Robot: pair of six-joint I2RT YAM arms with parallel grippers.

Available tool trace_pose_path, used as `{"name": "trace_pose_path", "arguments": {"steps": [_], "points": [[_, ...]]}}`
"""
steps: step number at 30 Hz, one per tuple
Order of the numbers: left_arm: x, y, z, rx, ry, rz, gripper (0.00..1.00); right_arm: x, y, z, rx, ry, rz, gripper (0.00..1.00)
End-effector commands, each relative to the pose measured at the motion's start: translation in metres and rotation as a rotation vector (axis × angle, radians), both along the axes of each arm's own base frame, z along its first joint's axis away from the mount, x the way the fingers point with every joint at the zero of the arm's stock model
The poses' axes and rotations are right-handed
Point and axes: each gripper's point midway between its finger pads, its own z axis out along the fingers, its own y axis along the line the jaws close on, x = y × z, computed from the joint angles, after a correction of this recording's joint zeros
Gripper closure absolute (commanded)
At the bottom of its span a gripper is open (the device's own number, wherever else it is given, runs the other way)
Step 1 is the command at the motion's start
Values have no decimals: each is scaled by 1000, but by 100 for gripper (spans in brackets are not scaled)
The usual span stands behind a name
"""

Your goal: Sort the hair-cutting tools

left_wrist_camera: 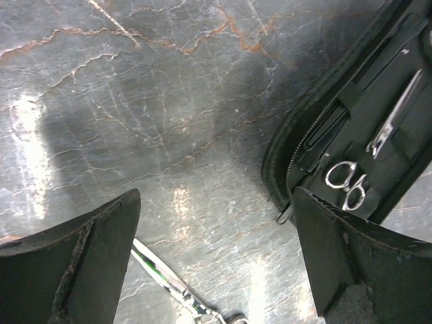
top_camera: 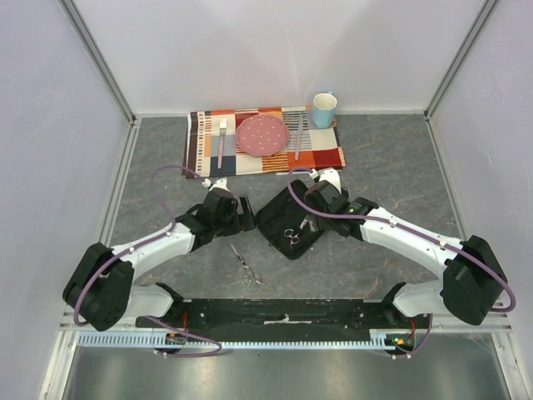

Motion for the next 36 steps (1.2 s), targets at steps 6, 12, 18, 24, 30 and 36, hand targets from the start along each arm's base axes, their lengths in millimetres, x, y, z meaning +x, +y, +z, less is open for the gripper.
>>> {"name": "trace_pose_path", "arguments": {"steps": [6,12,18,24,30,36], "points": [[31,-41,33,-318,-235,7,1,1,4,-5,33,-7,5,24],[31,-59,25,-385,-238,-57,4,9,-10,-9,9,-21,-48,24],[34,-71,21,-431,-247,-97,30,20,-17,-8,25,-24,-77,24],[43,-70,24,-425,-283,-102,64,18,-17,-14,36,-16,-76,25],[60,-66,34,-425,-321,-120,98,16,-15,-21,45,-1,-66,25],[83,-74,59,-471,-394,-317,98,14,-13,-17,54,-6,-43,25]]}}
